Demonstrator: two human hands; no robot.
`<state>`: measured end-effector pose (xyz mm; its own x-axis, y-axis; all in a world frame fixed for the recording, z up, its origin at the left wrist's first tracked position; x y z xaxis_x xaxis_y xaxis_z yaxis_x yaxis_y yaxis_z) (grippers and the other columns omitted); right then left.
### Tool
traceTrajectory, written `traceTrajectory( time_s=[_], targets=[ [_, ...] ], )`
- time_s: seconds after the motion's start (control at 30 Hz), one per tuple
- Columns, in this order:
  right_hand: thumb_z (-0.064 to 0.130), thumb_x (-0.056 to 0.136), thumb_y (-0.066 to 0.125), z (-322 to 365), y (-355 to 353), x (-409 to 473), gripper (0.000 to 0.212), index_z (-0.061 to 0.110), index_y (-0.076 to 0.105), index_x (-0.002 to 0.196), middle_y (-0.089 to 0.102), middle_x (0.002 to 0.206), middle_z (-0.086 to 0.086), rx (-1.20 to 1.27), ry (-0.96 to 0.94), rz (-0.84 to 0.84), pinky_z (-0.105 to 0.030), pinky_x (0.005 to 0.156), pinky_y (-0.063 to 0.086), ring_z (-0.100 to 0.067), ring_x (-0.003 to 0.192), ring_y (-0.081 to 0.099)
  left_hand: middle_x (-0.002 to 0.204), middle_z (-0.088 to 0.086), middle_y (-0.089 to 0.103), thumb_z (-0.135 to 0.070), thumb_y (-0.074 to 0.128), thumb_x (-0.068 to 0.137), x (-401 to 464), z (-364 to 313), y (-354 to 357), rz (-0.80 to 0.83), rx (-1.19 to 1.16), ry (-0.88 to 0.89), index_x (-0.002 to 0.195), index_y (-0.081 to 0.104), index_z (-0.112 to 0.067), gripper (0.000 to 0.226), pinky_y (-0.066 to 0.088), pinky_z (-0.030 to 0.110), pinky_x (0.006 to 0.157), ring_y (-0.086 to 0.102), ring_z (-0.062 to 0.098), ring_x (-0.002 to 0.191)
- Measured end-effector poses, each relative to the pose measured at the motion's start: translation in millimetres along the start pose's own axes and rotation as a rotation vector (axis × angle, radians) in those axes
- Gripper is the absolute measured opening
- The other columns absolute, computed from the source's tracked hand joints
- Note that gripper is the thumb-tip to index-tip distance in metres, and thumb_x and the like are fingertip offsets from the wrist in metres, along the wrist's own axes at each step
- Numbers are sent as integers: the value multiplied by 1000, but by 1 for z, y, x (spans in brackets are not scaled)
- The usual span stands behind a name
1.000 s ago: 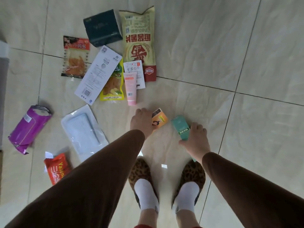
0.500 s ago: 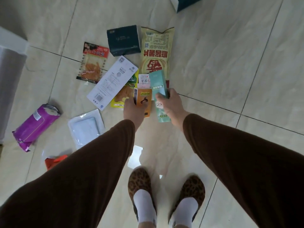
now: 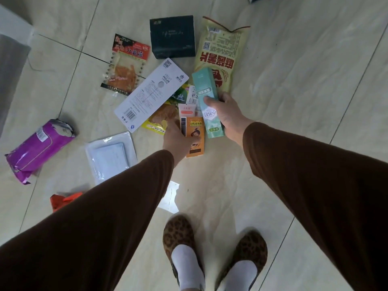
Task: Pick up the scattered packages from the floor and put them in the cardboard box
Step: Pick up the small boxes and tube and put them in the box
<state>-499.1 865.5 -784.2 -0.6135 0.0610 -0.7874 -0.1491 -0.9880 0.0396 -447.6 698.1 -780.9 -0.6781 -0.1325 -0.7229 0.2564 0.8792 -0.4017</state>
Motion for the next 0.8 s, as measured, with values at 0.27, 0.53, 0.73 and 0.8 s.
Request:
traceTrajectory(
  time_s=[0.27, 0.53, 0.73, 0.8],
  targets=[
    [15, 92, 74, -11, -7, -3, 41, 10, 53, 127, 73, 118, -12, 46, 47, -24, -49, 92, 59, -29, 105, 73, 104, -10, 68, -16, 78, 81, -7, 2, -9, 31, -123, 13, 122, 51, -23, 50, 50, 19, 64, 68, 7, 90],
    [14, 97, 66, -17, -19, -27, 28, 6, 66, 123, 77, 112, -13, -5, 112, 32, -38, 73, 60, -31, 98, 75, 112, -12, 68, -20, 75, 85, -28, -8, -9, 105, -149, 21, 130, 47, -29, 54, 54, 21, 70, 69, 10, 95],
    [19, 100, 63, -19, -20, -60, 26, 8, 57, 123, 76, 112, -10, -88, 126, 75, -38, 76, 59, -29, 100, 74, 106, -10, 69, -19, 74, 86, -66, -7, -19, 60, -180, -16, 119, 49, -21, 41, 54, 20, 65, 70, 8, 91],
    [20, 101, 62, -20, -23, -79, 27, 10, 55, 124, 74, 115, -11, -118, 149, 88, -39, 76, 59, -29, 103, 73, 102, -8, 70, -19, 74, 85, -88, -2, -28, 37, -210, -54, 116, 49, -17, 39, 56, 23, 66, 71, 13, 90]
  ],
)
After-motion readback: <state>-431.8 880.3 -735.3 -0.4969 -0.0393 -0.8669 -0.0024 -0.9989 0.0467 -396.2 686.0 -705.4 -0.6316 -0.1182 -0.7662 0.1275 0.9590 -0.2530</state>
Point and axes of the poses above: each hand's wrist, its own x-axis towards the middle knuckle, its own y-axis out of the palm, z = x × y, the point moved 7 cm from there along x, towards the middle knuckle
